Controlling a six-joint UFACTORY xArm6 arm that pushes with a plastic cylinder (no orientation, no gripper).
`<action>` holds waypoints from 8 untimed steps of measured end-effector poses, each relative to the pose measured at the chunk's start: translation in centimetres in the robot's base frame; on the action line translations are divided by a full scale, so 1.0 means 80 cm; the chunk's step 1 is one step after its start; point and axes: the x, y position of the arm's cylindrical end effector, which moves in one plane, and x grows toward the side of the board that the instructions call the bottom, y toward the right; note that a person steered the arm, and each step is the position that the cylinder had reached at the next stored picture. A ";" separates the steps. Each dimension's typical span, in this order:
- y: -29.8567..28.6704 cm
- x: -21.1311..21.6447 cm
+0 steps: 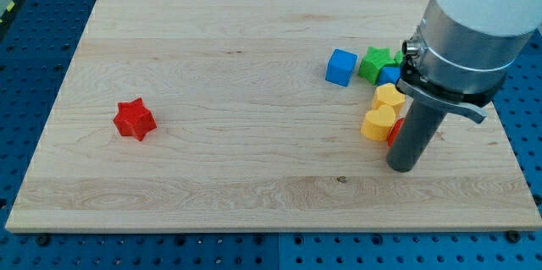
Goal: Point your arm vertically below the red star
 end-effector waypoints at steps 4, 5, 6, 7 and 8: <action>0.018 -0.002; -0.024 0.037; -0.072 0.037; -0.130 0.025; -0.178 0.029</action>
